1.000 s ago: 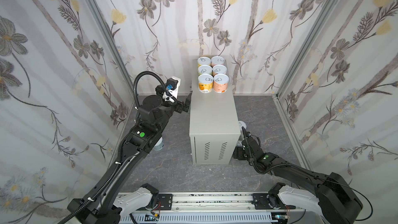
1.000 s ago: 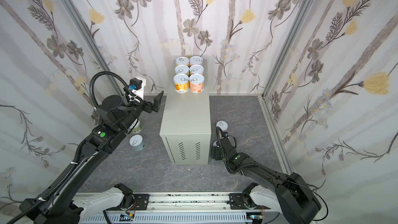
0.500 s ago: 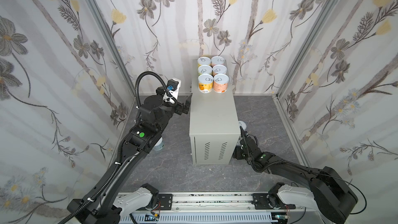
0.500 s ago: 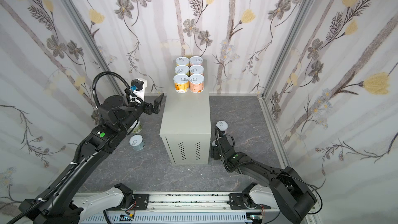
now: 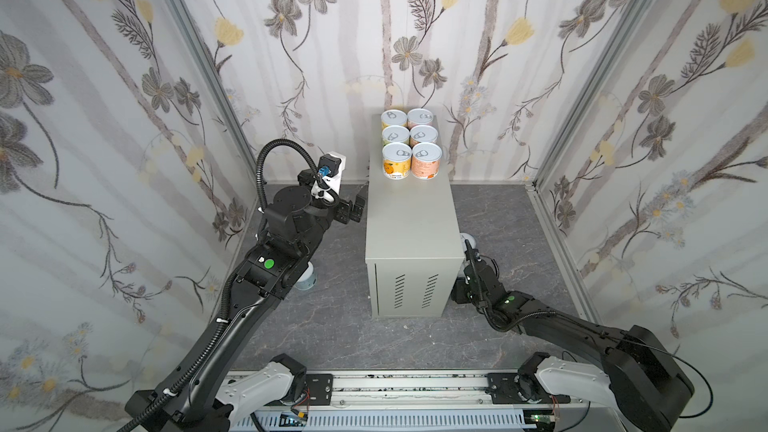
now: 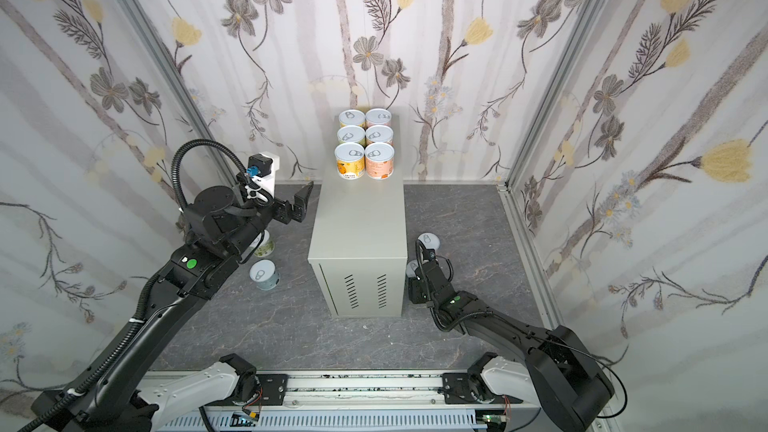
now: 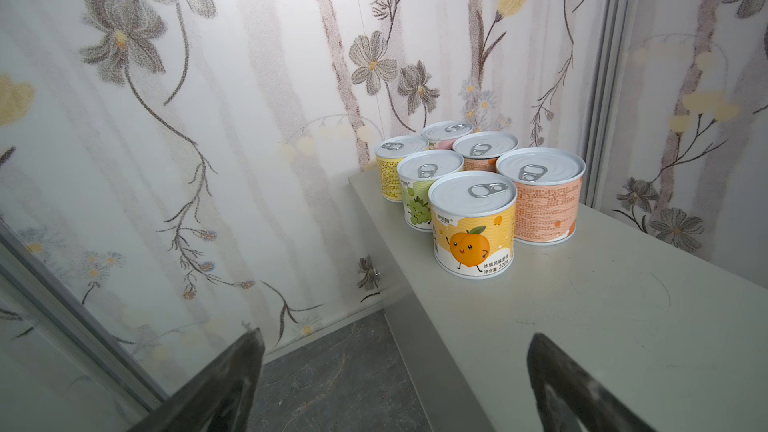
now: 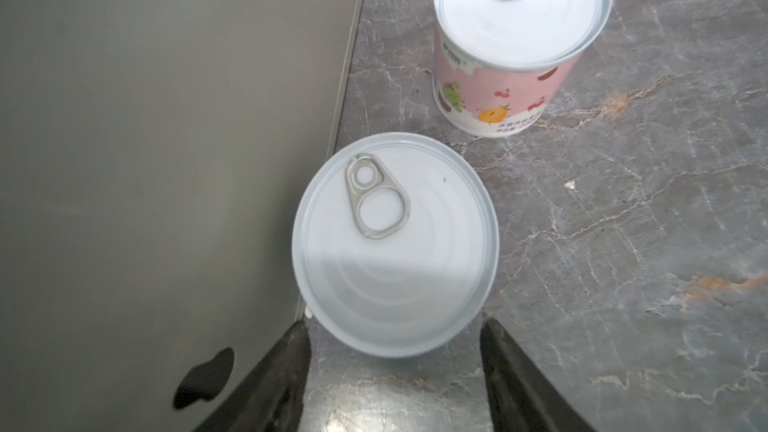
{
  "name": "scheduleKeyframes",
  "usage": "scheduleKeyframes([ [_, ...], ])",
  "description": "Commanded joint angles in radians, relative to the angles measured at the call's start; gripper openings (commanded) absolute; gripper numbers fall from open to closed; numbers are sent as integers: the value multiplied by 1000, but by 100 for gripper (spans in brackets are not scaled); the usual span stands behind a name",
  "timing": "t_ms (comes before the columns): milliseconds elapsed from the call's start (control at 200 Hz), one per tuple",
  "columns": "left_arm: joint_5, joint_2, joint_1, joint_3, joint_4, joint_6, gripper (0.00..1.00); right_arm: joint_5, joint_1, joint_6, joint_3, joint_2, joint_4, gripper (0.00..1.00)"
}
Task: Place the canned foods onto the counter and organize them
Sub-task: 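Close the right gripper around the light-blue can on the floor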
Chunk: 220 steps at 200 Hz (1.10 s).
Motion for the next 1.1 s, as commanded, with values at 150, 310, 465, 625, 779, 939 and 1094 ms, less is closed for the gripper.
scheduleKeyframes([
  [150,-4,4,2,2,42,25,100,36,0,17,-3,-1,-4,82],
  [310,-7,4,2,-10,45,28,100,36,0,9,11,27,17,94],
  [465,-16,6,2,-11,42,32,100,32,0,0,43,83,42,95],
  [625,-20,10,1,-8,39,36,100,42,0,-10,69,141,66,95],
  [779,-19,24,2,2,32,36,100,36,-6,-19,96,197,94,95],
  [939,-19,32,2,8,29,37,100,31,-12,-29,116,236,105,91],
  [1094,-19,38,2,8,26,37,100,24,-20,-38,116,240,112,85],
])
